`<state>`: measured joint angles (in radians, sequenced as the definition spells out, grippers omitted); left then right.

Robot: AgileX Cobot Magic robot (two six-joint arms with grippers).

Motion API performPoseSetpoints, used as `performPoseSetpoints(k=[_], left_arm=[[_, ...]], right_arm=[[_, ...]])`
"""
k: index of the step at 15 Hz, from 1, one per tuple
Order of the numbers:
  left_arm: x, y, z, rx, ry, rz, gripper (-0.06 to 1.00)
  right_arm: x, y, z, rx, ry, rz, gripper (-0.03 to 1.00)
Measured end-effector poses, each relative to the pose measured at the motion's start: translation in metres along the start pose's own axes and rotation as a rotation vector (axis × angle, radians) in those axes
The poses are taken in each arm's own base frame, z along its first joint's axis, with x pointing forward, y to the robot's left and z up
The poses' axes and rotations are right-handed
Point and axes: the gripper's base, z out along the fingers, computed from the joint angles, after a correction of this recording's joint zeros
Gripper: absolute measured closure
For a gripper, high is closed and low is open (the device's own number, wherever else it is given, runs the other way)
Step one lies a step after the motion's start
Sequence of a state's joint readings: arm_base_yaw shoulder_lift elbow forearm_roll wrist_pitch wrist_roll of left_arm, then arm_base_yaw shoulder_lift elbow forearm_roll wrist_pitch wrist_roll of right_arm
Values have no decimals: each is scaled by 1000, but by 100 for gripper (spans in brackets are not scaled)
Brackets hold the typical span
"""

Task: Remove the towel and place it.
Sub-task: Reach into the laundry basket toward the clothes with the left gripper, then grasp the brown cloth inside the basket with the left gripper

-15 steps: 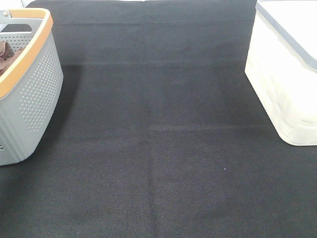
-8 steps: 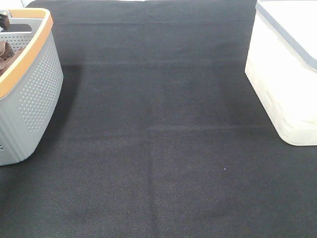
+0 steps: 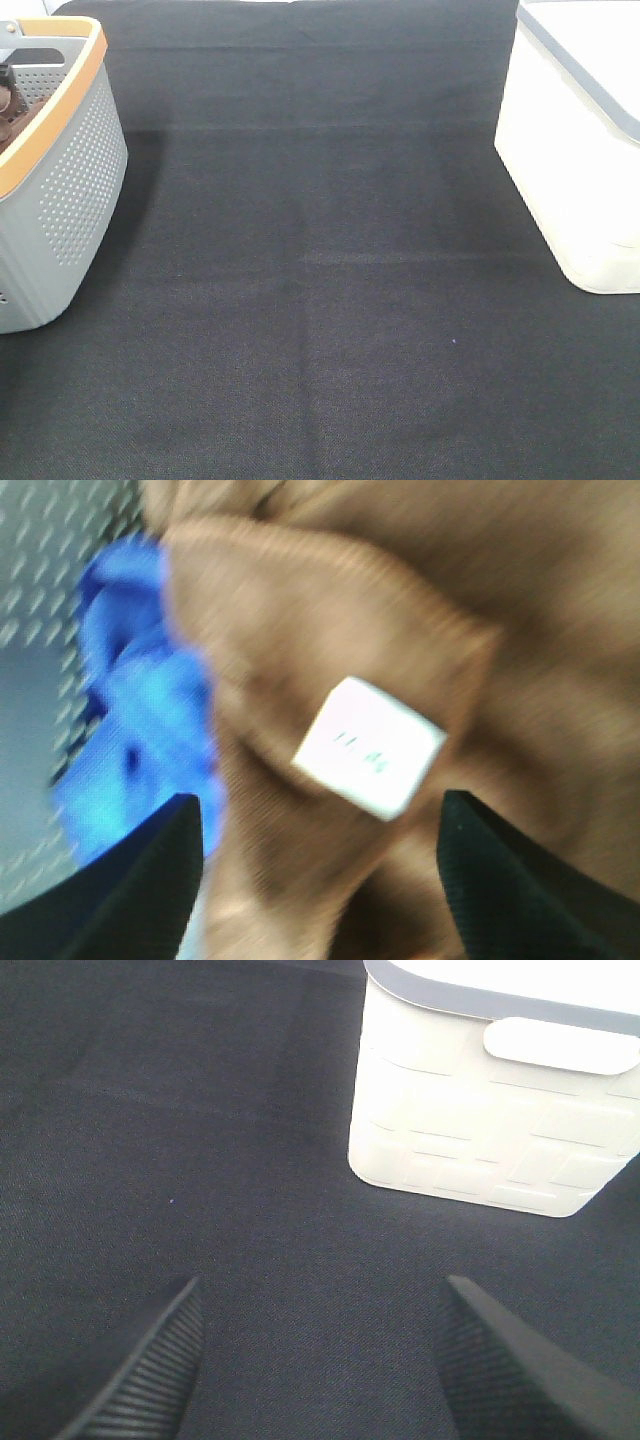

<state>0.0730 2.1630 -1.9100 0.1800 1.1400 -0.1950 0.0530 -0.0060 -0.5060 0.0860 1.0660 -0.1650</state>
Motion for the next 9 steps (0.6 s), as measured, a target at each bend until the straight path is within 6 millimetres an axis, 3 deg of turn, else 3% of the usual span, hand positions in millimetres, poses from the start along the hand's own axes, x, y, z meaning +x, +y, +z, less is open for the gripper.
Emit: performPoseSetpoints(k=[5,9], left_arm=[[-7,-5,1,50,-71,-18,30],[-7,-8,21,51,-48,-14,30]], right_arm=[[0,0,0,0,0,0,33],[0,0,0,0,0,0,33]])
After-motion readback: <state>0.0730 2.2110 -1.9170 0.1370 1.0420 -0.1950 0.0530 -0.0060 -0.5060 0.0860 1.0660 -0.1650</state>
